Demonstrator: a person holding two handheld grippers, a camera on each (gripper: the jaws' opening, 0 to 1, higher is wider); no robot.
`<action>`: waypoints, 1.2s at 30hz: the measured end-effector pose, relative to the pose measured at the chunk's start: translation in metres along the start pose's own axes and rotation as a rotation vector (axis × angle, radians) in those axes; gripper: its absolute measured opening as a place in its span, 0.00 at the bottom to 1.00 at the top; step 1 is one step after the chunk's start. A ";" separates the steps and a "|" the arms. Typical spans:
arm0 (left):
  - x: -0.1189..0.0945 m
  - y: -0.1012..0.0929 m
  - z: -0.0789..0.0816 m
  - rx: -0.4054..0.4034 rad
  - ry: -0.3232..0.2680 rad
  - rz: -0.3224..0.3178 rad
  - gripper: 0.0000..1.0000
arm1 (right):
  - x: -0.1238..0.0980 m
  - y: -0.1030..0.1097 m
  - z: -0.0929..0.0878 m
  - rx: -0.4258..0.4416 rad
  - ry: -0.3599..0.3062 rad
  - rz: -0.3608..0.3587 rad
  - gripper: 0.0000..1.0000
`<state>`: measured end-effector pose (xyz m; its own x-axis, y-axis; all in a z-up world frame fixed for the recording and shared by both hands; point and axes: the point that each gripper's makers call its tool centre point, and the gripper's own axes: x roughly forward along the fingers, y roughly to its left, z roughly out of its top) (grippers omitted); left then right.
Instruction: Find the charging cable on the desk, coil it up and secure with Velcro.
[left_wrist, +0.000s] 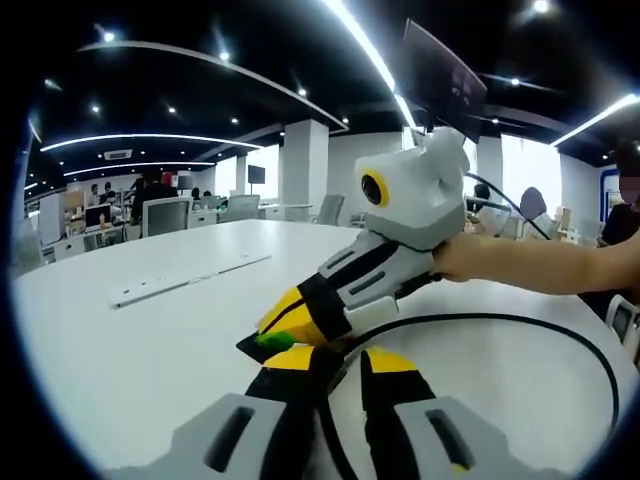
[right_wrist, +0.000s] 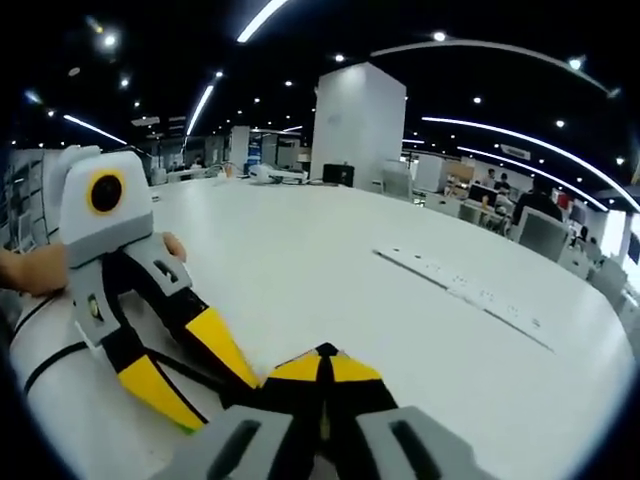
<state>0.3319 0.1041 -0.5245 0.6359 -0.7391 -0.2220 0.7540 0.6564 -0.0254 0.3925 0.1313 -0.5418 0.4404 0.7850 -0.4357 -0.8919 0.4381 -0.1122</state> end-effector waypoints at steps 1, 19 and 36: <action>0.000 0.000 0.000 0.001 0.000 0.000 0.18 | 0.000 0.000 0.000 0.001 -0.001 -0.004 0.03; -0.001 -0.004 0.004 0.010 -0.050 0.001 0.24 | -0.078 -0.008 0.031 -0.036 -0.239 -0.128 0.06; -0.041 -0.004 0.065 -0.023 -0.265 0.058 0.26 | -0.129 0.014 0.051 0.028 -0.405 -0.116 0.12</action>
<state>0.3136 0.1221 -0.4520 0.7011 -0.7120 0.0395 0.7131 0.6998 -0.0432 0.3286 0.0591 -0.4414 0.5477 0.8360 -0.0347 -0.8332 0.5412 -0.1135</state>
